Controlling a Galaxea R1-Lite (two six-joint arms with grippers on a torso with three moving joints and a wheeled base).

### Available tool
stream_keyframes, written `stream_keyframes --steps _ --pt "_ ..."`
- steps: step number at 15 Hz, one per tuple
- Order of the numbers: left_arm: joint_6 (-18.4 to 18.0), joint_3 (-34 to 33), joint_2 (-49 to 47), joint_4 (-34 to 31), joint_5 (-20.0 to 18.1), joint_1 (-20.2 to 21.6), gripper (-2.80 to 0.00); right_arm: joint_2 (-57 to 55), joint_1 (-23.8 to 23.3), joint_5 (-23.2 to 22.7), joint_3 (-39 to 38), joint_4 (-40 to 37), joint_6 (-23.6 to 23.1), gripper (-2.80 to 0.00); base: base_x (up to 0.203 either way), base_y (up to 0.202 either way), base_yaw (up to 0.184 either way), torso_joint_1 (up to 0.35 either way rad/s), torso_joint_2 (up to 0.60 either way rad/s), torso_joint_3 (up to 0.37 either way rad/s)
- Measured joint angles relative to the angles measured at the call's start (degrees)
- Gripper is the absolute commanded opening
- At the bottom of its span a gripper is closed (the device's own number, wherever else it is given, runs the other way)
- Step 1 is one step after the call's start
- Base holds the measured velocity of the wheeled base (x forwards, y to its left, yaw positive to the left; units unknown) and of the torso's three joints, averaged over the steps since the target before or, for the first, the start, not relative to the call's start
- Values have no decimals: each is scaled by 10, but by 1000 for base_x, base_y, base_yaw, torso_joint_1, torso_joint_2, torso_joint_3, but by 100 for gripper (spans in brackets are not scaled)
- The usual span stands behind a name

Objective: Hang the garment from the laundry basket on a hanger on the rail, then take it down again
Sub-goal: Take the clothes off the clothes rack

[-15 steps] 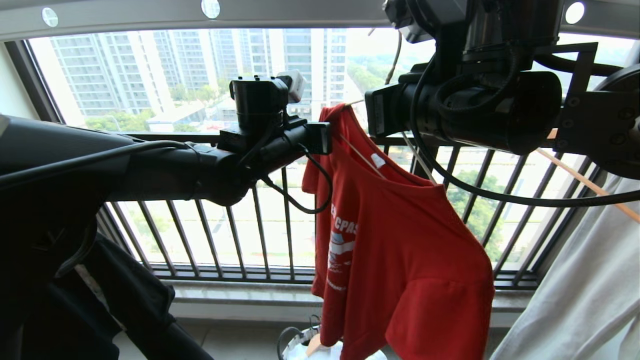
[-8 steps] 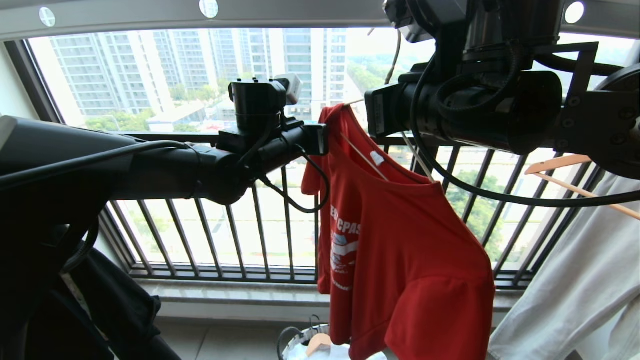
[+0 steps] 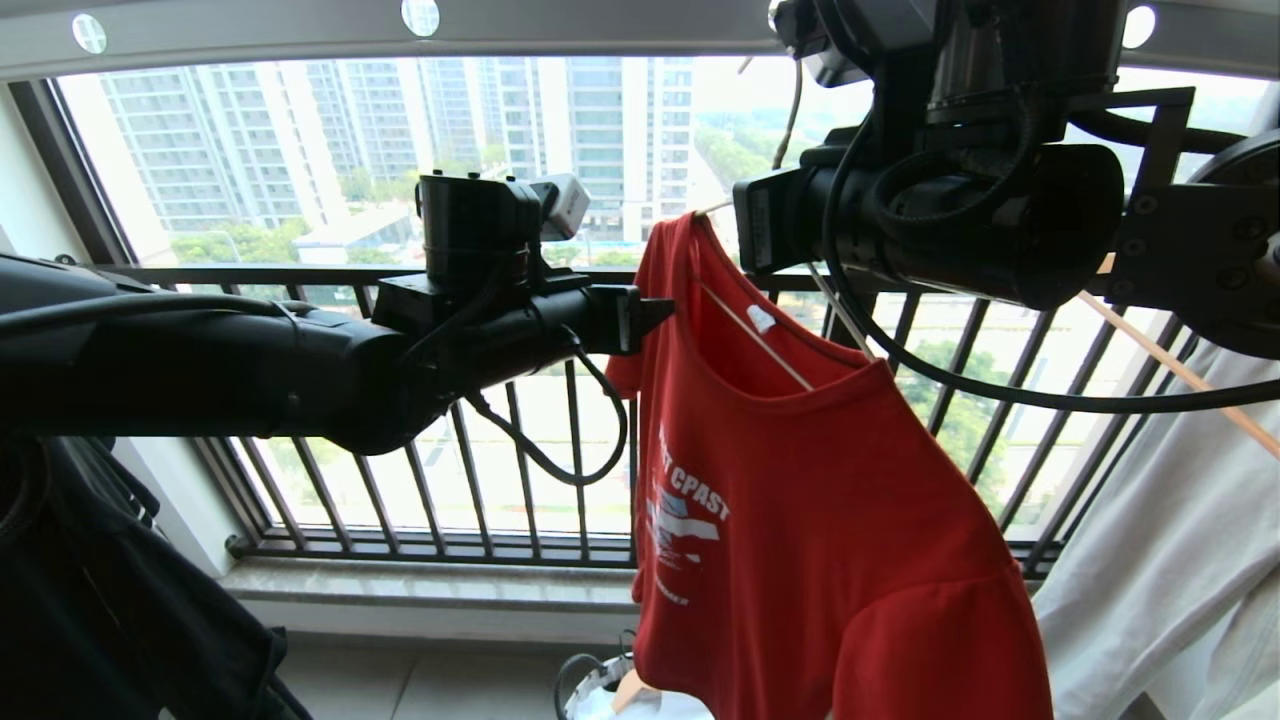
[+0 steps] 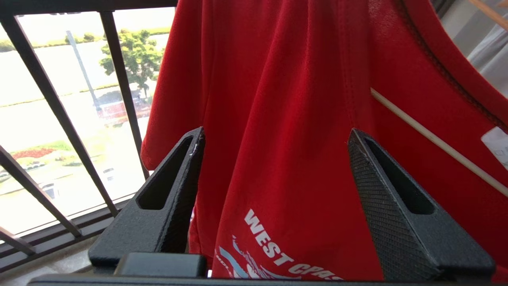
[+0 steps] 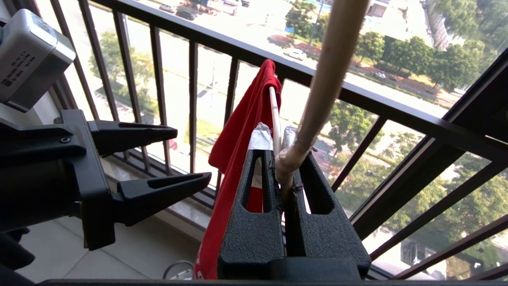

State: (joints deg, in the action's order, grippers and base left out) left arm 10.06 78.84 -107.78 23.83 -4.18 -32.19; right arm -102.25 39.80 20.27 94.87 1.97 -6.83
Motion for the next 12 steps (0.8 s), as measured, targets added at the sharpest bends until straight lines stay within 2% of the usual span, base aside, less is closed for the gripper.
stream_keyframes --steps 3,5,6,9,12 --pt "45 -67 73 -4 -87 -5 0 1 -2 0 -3 0 0 -280 0 0 0 0 0 0" --pt "51 -108 114 -5 -96 -6 0 2 -4 0 -4 1 1 -280 0 0 0 0 0 0" --pt "52 -132 134 -6 -96 -6 -280 2 -5 0 -5 1 1 -280 0 0 0 0 0 0" --pt "53 -168 178 -51 -98 9 -280 5 -8 2 -7 -2 1 -280 0 0 0 0 0 0" --pt "53 -146 195 -77 -101 24 -280 8 -15 2 -15 -1 1 -280 0 0 0 0 0 0"
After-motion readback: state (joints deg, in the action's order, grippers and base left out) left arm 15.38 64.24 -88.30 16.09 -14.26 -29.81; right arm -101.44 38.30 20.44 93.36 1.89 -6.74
